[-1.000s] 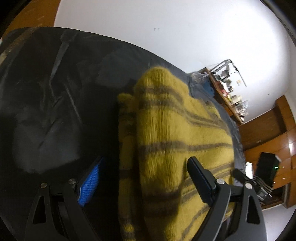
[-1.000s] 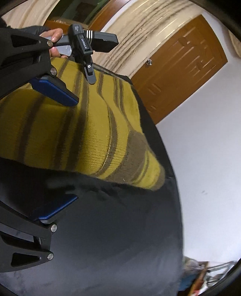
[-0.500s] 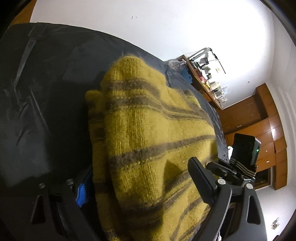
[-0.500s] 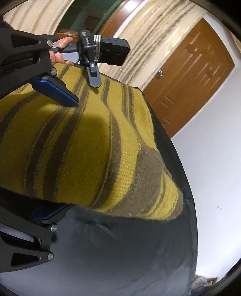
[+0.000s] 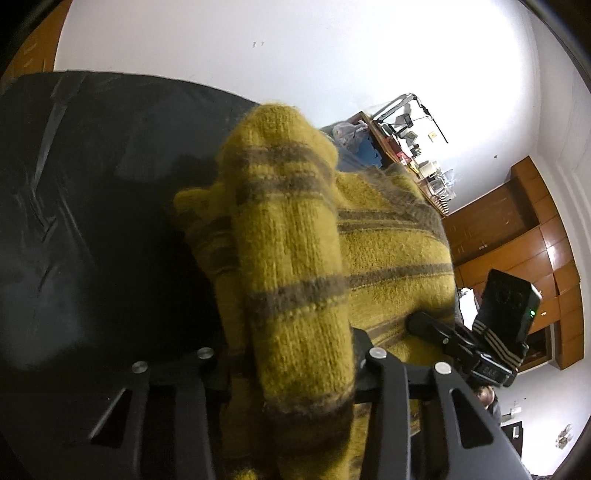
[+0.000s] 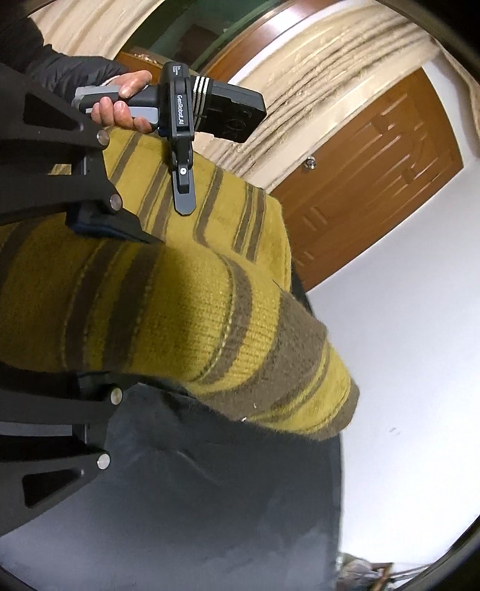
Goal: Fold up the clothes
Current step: 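Grasp the bundle's folded edge with both grippers and lift it, then carry the lifted bundle with both grippers and lower it onto the sheet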
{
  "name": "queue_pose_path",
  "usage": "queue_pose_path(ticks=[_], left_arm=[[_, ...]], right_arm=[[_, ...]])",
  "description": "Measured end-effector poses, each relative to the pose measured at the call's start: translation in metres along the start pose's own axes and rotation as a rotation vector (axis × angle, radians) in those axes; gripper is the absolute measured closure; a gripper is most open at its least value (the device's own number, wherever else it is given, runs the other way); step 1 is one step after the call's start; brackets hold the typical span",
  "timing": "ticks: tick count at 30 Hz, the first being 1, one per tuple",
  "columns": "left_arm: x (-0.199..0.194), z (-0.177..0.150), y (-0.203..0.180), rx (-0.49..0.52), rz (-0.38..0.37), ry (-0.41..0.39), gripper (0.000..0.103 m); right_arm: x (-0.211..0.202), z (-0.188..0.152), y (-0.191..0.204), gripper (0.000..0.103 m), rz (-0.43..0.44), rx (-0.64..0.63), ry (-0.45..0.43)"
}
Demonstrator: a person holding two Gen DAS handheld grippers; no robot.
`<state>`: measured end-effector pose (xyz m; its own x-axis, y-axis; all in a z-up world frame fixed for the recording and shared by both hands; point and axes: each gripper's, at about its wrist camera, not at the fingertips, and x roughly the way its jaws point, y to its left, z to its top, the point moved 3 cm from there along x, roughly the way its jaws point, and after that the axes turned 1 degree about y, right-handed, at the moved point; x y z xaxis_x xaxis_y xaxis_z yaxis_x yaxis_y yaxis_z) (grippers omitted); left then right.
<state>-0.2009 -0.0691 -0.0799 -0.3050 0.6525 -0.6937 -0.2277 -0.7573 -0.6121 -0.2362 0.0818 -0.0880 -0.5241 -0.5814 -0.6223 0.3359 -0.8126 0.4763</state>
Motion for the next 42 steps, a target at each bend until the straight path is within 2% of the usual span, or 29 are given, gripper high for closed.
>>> queue_pose_path(ticks=[5, 13, 28, 34, 42], left_arm=[[0.004, -0.007, -0.041, 0.055, -0.016, 0.005, 0.061], [0.026, -0.03, -0.134, 0.187, -0.094, 0.043, 0.061], [0.134, -0.096, -0.331, 0.453, -0.24, 0.228, 0.061], [0.173, -0.121, -0.378, 0.533, -0.236, 0.283, 0.061], [0.233, -0.152, -0.416, 0.59, -0.183, 0.347, 0.061]], right_arm=[[-0.039, -0.006, 0.01, 0.052, -0.048, -0.034, -0.069], [-0.137, -0.037, -0.012, 0.052, -0.129, 0.015, -0.201], [-0.347, -0.144, -0.102, 0.052, -0.36, 0.196, -0.458], [-0.392, -0.166, -0.128, 0.052, -0.437, 0.263, -0.522], [-0.426, -0.188, -0.17, 0.052, -0.541, 0.357, -0.526]])
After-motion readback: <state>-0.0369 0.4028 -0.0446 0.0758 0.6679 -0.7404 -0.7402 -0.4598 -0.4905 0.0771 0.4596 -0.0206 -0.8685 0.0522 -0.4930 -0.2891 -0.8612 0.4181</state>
